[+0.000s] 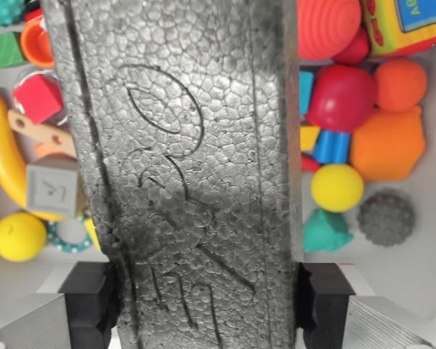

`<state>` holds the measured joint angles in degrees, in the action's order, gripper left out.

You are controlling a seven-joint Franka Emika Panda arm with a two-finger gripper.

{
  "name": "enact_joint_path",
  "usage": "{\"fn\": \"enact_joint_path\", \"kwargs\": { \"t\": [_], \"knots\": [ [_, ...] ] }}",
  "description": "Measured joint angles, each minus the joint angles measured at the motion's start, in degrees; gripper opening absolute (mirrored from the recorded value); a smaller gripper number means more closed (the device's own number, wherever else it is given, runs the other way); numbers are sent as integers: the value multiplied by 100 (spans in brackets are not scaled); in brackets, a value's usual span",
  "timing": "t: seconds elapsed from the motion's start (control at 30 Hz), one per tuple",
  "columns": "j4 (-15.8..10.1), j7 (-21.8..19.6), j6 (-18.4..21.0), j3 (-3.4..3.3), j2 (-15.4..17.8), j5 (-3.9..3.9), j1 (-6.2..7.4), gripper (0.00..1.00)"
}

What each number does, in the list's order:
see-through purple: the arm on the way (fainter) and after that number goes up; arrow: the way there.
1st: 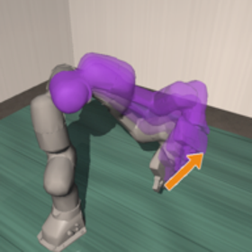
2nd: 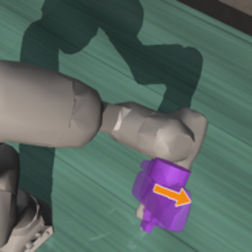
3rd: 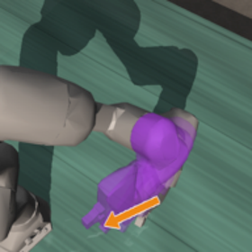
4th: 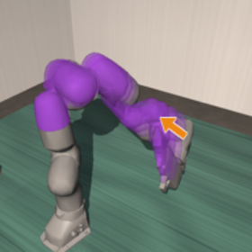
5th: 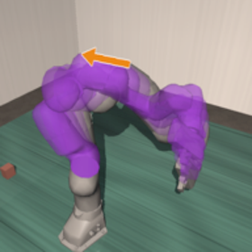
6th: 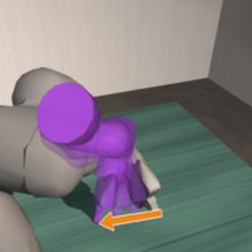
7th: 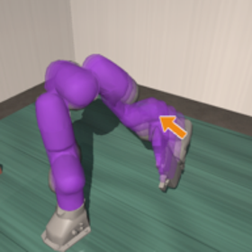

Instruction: Pick an object from the bin

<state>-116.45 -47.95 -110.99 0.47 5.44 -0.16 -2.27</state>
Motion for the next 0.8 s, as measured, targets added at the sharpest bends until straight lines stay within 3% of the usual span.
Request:
{"fn": "enact_joint_path", "kwargs": {
  "t": [0.8],
  "knots": [
    [133, 0, 161, 0, 18, 0, 0, 0]
  ]
}}
